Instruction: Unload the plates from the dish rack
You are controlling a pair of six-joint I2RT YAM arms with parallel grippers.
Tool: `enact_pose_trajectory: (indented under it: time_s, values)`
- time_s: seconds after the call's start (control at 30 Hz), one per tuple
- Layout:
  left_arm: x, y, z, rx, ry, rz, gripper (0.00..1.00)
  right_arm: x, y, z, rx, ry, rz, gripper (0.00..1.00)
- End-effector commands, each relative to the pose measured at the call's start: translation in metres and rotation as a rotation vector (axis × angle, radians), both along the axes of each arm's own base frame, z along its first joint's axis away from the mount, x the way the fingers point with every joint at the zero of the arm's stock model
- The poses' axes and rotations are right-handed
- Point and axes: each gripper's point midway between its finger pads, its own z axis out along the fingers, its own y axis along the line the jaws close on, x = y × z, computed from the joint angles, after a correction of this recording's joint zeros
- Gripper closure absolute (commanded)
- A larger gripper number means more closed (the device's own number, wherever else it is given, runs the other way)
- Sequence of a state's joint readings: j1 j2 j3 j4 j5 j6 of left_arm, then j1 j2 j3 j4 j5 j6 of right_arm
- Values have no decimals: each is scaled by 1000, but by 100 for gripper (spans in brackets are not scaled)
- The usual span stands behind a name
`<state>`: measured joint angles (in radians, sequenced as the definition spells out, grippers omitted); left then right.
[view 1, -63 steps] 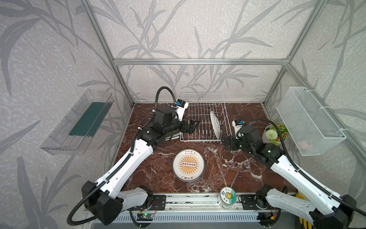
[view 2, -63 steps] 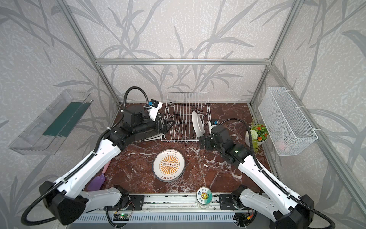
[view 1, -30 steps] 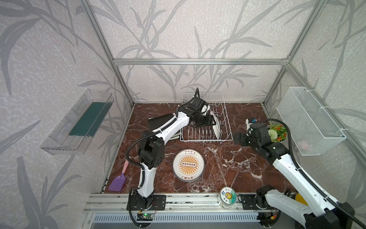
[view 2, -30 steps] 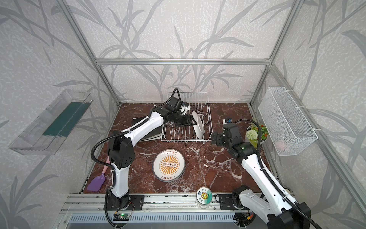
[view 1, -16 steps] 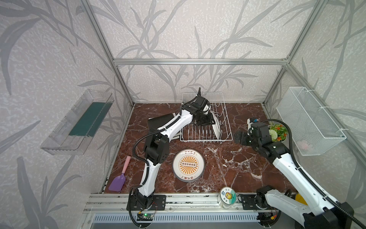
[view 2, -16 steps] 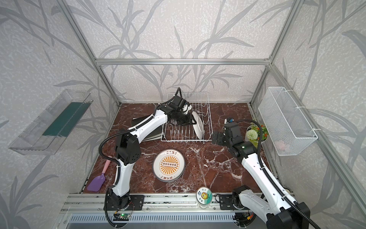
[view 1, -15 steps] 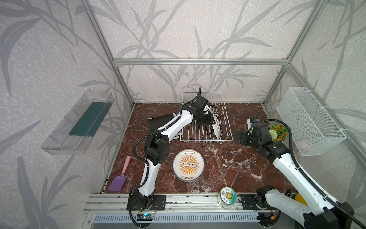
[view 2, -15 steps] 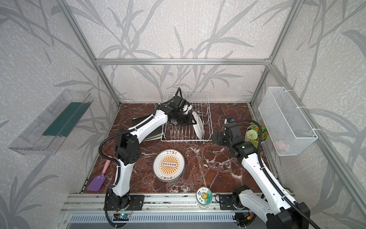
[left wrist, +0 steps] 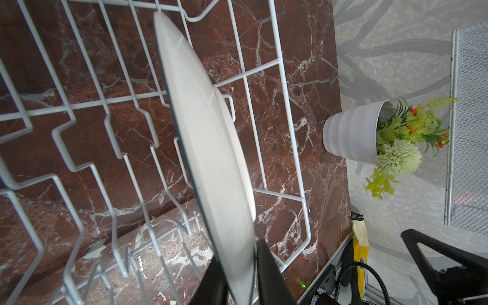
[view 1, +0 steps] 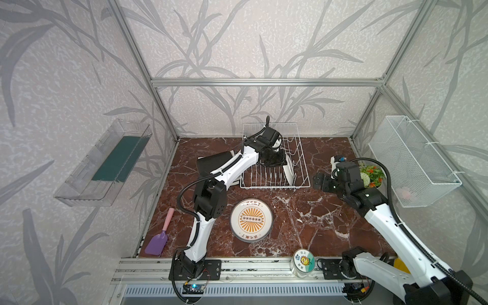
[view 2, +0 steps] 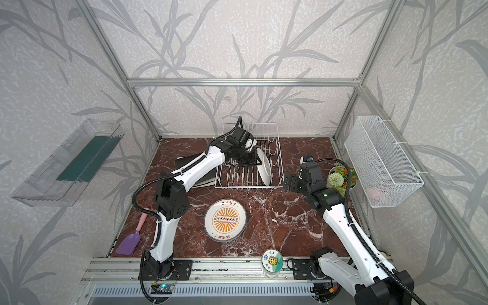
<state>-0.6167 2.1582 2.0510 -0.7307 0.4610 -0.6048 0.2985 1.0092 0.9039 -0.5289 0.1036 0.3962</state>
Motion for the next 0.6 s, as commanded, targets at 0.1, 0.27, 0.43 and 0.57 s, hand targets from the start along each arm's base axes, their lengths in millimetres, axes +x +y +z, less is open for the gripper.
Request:
enact_pose_trajectory:
  time_s: [0.1, 0.27, 0.43, 0.57]
  values:
    - [2, 0, -5, 22, 26, 39, 90, 3, -1, 9, 9, -15, -4, 1]
    - [2, -3, 1, -14, 50, 63, 98, 2, -2, 11, 8, -21, -7, 1]
    - [2, -9, 12, -70, 60, 76, 100, 2, -2, 11, 9, -20, -7, 1]
    - [2, -20, 21, -139, 74, 65, 100, 3, -2, 11, 9, -22, -9, 1]
